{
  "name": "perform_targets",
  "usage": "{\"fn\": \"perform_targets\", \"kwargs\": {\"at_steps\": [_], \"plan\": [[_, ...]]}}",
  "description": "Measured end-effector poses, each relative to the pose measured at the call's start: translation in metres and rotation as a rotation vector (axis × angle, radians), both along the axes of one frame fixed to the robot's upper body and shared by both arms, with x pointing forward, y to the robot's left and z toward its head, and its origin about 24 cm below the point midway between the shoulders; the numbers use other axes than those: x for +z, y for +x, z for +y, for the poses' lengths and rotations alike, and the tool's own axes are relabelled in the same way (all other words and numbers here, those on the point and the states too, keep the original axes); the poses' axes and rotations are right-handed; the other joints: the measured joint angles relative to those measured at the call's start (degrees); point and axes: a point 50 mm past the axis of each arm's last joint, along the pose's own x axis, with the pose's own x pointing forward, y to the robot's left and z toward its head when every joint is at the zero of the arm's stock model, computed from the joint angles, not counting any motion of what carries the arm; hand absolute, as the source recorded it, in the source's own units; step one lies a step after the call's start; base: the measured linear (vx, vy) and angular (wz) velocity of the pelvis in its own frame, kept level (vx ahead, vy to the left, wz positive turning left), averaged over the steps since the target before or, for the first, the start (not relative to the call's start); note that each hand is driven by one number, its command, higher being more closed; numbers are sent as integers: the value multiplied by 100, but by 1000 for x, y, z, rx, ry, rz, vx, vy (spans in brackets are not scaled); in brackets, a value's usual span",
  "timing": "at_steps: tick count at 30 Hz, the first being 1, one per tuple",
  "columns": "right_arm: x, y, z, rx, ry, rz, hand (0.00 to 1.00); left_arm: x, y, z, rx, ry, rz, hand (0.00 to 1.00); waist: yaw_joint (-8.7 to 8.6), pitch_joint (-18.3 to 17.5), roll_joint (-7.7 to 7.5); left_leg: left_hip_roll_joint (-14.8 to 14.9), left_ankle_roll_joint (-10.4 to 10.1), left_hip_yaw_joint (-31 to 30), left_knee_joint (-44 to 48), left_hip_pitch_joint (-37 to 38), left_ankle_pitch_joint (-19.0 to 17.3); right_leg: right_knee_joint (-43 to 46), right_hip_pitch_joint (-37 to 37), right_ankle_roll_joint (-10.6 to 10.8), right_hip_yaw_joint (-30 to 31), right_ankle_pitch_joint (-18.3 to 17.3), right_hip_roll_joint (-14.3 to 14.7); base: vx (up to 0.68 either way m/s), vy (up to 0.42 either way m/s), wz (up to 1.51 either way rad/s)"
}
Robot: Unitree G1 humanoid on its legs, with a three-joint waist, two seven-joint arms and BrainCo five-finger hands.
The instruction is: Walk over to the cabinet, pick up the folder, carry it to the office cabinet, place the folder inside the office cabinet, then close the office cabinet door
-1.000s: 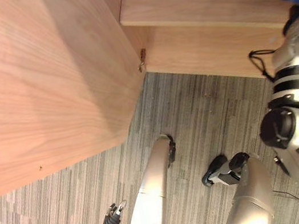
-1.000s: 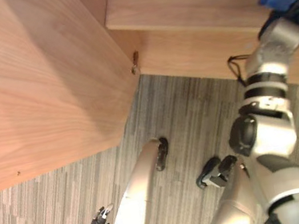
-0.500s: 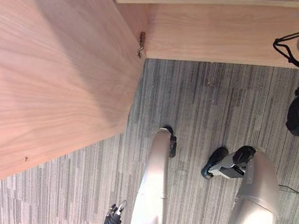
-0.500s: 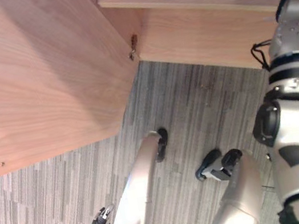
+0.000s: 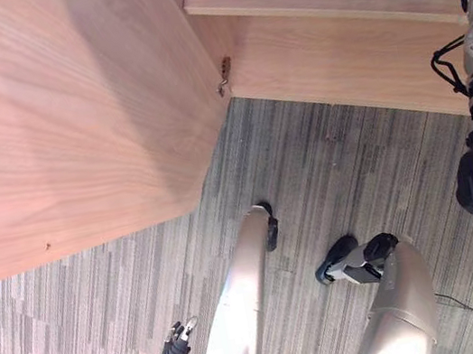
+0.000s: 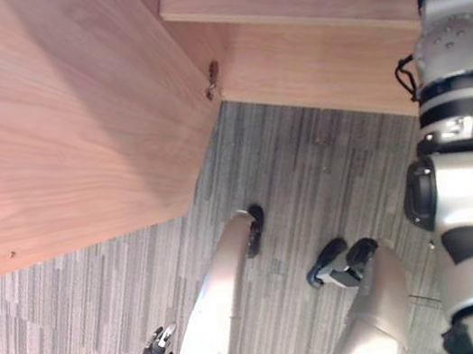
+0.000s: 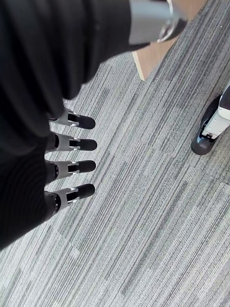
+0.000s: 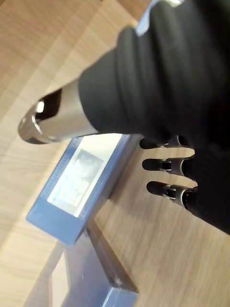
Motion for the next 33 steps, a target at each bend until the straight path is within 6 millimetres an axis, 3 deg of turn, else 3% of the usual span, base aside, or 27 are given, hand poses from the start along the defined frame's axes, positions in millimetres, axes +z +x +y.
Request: {"fn": "perform_targets", "kwargs": {"at_steps": [3,9,13,24,28,33], "plan": [[-3,3,-1,-31,-171,91,0,3,-2,-1,-12,-18,-19,0,-7,1,1,42,3,20,1,12,5,-30,30,0,-21,0,20,56,-19,-2],[-26,14,-3,-120,-694,410,0,14,-6,-2,-71,-42,-70,0,-20,56,1,132,23,54,-14,87,-10,-67,117,2,-32,1,80,21,-11,-2],[-41,10,-21,-214,-988,569,0,16,-8,-3,-116,-63,-78,0,-12,55,2,188,23,79,-18,101,-9,-79,119,-6,-34,7,104,24,-19,-4],[-71,9,-35,-208,-1059,712,0,26,-14,-9,-166,-87,-112,0,-15,-21,1,356,13,122,-333,523,10,-483,492,-67,-93,148,292,19,-14,-7],[-76,8,-38,-271,-1185,792,0,30,-17,-12,-179,-101,-121,0,-17,-103,0,381,20,158,-478,715,29,-625,666,-52,-119,172,310,0,0,0],[-95,7,-41,-348,-1435,932,0,30,-24,-15,-176,-132,-111,0,-34,-390,-3,421,25,190,-748,970,72,-928,904,-33,-167,267,384,5,10,-3]]}}
